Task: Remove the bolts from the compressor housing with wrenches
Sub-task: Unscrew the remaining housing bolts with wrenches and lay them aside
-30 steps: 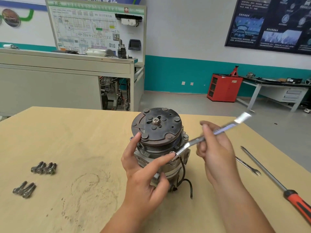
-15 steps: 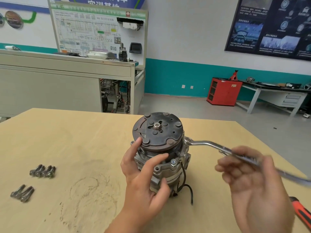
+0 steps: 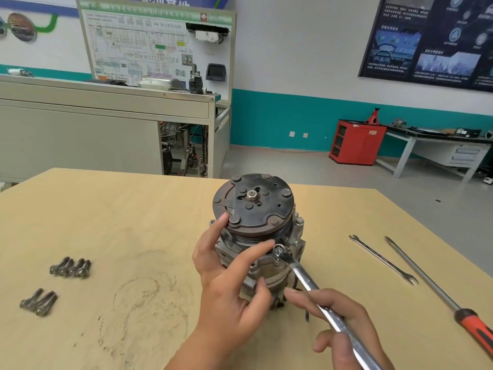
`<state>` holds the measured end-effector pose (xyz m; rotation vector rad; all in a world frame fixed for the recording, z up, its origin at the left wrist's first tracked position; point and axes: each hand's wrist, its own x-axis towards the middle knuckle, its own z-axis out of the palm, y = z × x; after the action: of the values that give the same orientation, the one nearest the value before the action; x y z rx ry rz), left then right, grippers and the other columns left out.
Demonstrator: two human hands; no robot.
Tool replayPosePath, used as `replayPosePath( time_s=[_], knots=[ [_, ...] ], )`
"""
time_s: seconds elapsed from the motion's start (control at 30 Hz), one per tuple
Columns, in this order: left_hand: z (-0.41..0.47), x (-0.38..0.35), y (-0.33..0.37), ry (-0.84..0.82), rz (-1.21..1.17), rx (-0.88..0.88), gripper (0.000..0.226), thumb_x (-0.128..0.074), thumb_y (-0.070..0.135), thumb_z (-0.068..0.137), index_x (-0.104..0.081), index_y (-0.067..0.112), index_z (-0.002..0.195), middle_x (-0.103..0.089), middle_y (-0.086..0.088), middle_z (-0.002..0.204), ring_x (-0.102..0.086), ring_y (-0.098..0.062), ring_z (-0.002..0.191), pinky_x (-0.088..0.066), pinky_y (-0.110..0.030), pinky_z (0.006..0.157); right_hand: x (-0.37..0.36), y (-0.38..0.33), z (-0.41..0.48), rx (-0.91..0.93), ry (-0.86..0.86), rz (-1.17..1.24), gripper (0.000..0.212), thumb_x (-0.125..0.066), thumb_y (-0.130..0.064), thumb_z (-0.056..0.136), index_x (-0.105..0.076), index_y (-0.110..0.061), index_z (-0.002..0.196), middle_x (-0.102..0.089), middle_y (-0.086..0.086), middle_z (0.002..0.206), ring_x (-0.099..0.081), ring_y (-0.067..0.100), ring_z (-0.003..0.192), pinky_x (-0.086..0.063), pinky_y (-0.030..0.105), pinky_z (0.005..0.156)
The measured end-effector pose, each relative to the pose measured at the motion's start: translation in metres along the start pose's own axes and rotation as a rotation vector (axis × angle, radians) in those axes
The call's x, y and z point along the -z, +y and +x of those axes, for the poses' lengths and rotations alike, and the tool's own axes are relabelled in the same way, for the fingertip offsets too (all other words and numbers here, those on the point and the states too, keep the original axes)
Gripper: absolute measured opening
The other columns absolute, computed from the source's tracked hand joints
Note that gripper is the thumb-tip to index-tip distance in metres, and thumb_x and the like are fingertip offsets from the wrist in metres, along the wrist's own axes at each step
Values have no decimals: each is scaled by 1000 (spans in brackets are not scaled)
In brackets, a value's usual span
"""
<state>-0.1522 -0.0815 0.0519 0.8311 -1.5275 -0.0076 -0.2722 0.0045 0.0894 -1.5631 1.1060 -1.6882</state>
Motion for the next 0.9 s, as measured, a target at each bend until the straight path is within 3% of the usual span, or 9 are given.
replayPosePath(
  time_s=[0.1,0.17,0.27,0.37,0.5,0.73,0.9],
  knots=[
    [-1,-1,-1,-2,11,-6,45,-53,20,73,-62,37,114,-23,-1,147,-20,-23,142,-26,-44,113,3,-5,0,-32,-61,-83,32,-40,-55,57,-54,-68,83,-71,-25,84,-65,-6,72,-41,7,53],
    [-1,-2,-1,5,13,-9,44,-53,19,74,-62,35,114,-24,-4,146,-21,-25,142,-27,-44,113,9,-6,3,-41,-102,-116,32,-44,-70,60,-51,-69,91,-71,-26,87,-66,-5,77,-43,7,57],
    [-1,-2,-1,12,5,-11,44,-52,18,74,-63,35,113,-26,-7,147,-22,-24,141,-23,-35,114,17,-7,14,27,-92,-115,51,-38,-86,68,-59,-53,100,-74,-11,83,-69,12,72,-45,11,52],
    [-1,-2,-1,17,-12,2,44,-51,17,72,-64,36,110,-27,-5,147,-22,-20,142,-21,-33,115,23,-1,43,25,139,120,36,-45,-62,82,-68,-36,91,-67,3,56,-61,14,51,-39,15,45],
    [-1,-3,0,17,-18,18,44,-50,18,71,-64,38,107,-26,-1,146,-22,-17,141,-22,-34,115,21,18,105,-129,232,79,30,-38,-28,100,-64,-28,85,-48,-9,46,-45,1,44,-38,18,48],
    [-2,-2,-1,12,-48,25,38,-52,18,71,-65,38,101,-27,-4,146,-23,-22,141,-25,-39,114,7,19,153,-147,-27,-32,35,-38,-35,99,-67,-26,81,-46,-11,45,-44,1,44,-38,15,45],
    [-2,-2,0,-9,-53,24,43,-53,18,71,-62,39,107,-25,-10,146,-20,-23,143,-22,-37,116,21,12,134,-84,-33,245,43,-39,-35,95,-69,-24,67,-49,-9,51,-45,3,47,-39,14,47]
  ],
)
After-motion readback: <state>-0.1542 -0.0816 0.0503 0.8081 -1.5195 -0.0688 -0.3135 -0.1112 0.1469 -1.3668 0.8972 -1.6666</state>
